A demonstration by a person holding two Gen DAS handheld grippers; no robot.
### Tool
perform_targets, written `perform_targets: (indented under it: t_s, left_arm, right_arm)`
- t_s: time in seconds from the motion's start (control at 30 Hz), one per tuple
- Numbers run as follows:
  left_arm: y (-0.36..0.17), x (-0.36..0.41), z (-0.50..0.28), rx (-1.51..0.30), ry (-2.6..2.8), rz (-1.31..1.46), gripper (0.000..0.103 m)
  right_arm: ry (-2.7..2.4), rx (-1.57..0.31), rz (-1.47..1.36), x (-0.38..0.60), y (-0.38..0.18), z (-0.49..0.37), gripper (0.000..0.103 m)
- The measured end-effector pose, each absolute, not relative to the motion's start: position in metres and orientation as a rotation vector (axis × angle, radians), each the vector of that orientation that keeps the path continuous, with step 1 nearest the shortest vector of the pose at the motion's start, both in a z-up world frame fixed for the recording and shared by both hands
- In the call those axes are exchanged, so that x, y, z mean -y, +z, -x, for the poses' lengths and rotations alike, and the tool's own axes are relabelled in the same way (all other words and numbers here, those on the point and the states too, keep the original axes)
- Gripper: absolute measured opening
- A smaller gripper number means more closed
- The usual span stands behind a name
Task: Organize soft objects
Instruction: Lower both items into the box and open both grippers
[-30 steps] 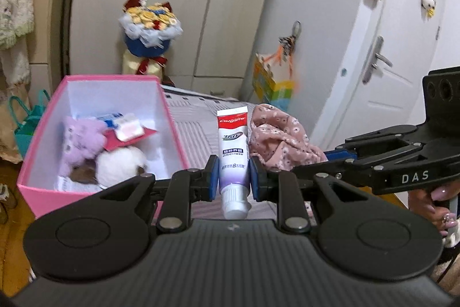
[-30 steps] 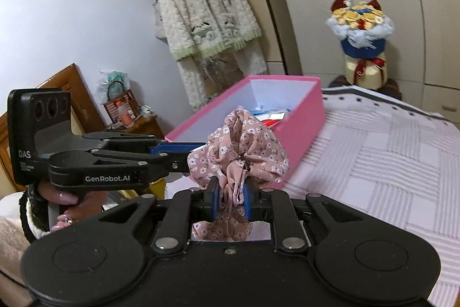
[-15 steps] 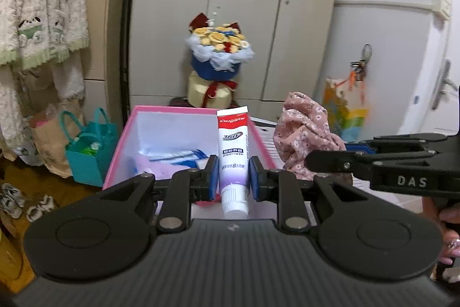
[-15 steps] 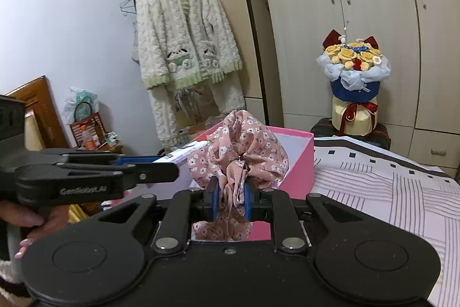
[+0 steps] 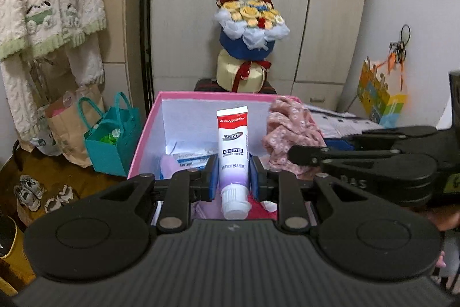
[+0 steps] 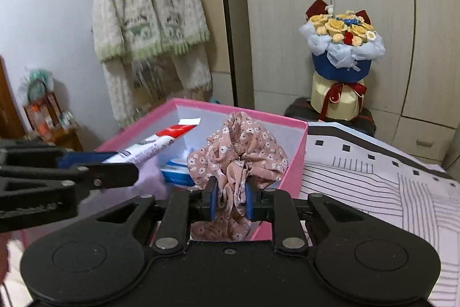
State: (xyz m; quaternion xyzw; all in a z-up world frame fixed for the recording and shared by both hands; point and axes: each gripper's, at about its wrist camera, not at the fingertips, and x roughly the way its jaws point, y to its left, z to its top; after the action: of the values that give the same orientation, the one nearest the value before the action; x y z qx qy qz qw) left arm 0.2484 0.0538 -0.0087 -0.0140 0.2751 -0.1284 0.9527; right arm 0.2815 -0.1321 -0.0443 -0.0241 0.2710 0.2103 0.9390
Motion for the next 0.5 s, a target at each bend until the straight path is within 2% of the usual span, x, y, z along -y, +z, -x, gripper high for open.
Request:
perform_targets:
  t_s: [0.1, 0.17, 0.23, 0.5]
  left_arm:
    - [-0.012, -0.050, -0.253, -0.585, -0.259, 0.010, 0.022]
    - [-0.013, -0.050, -0.253, -0.588, -0.263, 0.009, 0.022]
    - [-0.013, -0.052, -0.250, -0.584, -0.264, 0.029, 0.023]
    - [-0.005, -0.056, -0.227, -0.580, -0.309, 0.059, 0.032]
  right_arm:
    - [0.429, -0.552, 0.098, 0.128, -0.045, -0.284, 0.034]
    - [0.444, -0.541, 0.100, 0.128, -0.045, -0.284, 0.048]
    - [0.461, -0.525, 0.086, 0.131, -0.044, -0.279, 0.057]
    - [0.562, -0.427, 0.059, 0.151, -0.025, -0.228, 0.059]
